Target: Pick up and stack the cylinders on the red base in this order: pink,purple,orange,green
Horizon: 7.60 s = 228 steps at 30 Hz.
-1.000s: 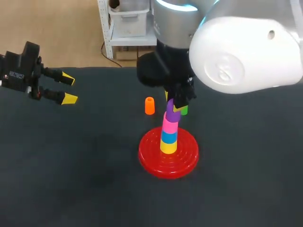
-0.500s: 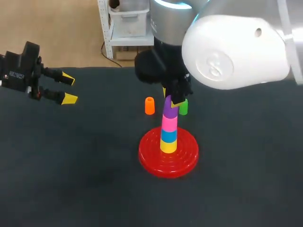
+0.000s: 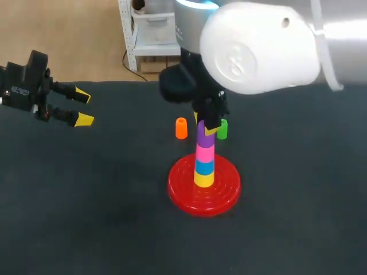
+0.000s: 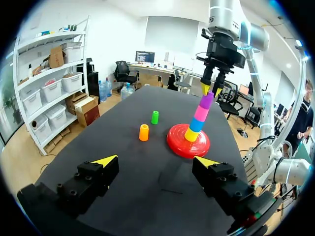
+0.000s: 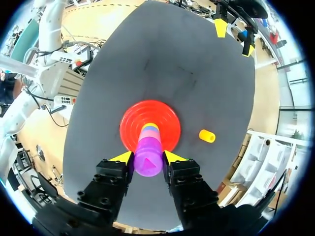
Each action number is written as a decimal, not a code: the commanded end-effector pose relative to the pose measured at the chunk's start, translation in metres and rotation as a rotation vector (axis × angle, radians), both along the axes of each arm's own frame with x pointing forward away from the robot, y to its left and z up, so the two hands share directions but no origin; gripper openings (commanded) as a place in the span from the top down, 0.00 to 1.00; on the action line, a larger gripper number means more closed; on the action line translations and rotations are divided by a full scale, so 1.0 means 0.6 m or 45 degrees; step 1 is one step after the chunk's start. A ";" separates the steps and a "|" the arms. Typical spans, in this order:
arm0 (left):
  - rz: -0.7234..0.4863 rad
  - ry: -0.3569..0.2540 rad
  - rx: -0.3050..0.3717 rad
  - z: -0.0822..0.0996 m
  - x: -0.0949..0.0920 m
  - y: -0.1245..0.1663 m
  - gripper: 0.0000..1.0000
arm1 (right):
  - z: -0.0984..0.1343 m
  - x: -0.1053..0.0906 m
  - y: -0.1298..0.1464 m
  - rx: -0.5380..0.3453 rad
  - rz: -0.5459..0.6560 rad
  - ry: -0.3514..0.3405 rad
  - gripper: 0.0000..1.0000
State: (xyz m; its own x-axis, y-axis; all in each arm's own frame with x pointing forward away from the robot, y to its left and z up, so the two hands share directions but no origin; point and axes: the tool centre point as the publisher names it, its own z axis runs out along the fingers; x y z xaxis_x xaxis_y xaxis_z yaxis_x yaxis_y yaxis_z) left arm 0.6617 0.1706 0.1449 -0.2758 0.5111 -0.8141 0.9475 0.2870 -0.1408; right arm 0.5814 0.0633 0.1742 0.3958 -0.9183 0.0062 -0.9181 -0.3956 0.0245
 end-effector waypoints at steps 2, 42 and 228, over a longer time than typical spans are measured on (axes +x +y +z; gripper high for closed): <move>-0.005 -0.003 -0.004 -0.002 0.001 0.002 0.00 | -0.031 -0.001 0.002 -0.011 -0.007 0.030 1.00; -0.005 -0.003 -0.004 -0.002 0.001 0.002 0.00 | -0.037 0.203 0.015 0.062 -0.199 -0.062 0.00; -0.005 -0.003 -0.004 -0.002 0.001 0.002 0.00 | 0.157 0.025 -0.021 0.035 -0.452 -0.182 1.00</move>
State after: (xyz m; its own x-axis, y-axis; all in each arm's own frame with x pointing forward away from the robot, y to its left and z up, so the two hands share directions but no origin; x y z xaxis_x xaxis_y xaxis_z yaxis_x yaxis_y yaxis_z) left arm 0.6617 0.1706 0.1449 -0.2758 0.5111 -0.8141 0.9475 0.2870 -0.1409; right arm 0.5899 0.0458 0.2659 0.0411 -0.9991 -0.0032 -0.9870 -0.0401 -0.1554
